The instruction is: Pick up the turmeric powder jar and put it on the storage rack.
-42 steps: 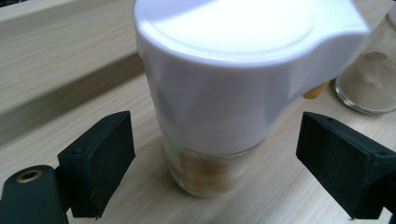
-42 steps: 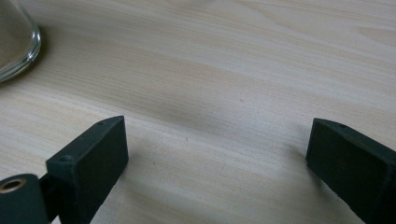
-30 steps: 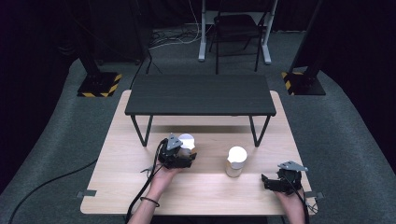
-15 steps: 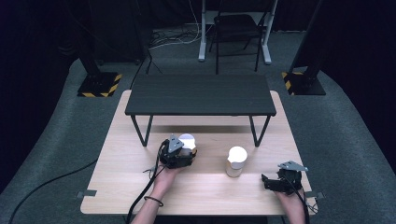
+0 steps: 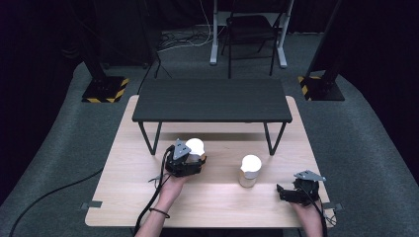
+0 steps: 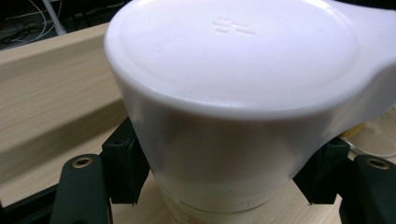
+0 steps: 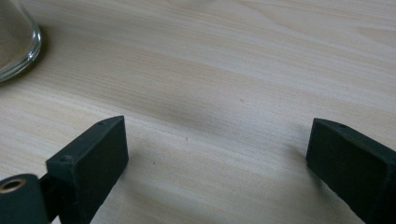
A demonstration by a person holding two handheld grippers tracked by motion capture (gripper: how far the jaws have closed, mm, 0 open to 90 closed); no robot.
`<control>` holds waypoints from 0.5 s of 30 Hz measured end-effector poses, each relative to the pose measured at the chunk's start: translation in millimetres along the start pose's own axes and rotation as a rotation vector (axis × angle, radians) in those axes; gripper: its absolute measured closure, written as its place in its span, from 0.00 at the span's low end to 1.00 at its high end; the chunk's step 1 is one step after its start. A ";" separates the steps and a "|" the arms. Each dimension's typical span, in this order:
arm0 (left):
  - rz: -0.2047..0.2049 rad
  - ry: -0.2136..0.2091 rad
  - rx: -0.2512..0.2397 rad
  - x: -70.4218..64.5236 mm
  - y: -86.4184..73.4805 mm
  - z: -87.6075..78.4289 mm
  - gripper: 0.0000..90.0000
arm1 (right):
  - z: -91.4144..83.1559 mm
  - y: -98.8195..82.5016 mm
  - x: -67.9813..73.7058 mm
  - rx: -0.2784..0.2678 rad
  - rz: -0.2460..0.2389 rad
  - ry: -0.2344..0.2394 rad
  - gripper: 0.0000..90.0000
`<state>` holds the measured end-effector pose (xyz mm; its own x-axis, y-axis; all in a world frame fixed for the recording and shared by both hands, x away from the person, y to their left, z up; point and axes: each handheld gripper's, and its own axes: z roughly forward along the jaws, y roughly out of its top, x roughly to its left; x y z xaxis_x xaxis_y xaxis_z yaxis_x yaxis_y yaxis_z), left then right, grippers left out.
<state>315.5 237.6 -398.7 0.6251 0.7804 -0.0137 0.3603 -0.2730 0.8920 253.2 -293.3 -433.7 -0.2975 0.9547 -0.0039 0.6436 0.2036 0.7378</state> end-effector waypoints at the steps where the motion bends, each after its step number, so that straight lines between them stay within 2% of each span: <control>1: -0.002 0.000 -0.001 0.3 1.9 -2.2 0.33 | 0.0 0.0 0.0 0.000 0.000 0.000 0.05; 13: -0.025 -0.016 -0.016 8.6 17.0 -23.4 0.33 | 0.0 0.0 0.0 0.000 0.000 0.000 0.05; 15: -0.019 -0.017 -0.015 9.1 19.4 -25.9 0.33 | 0.0 0.0 0.0 0.000 0.000 0.000 0.05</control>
<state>310.3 254.0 -369.9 0.6301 0.7756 -0.0386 0.3617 -0.2492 0.8984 253.2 -293.3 -433.7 -0.2975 0.9547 -0.0039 0.6435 0.2036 0.7379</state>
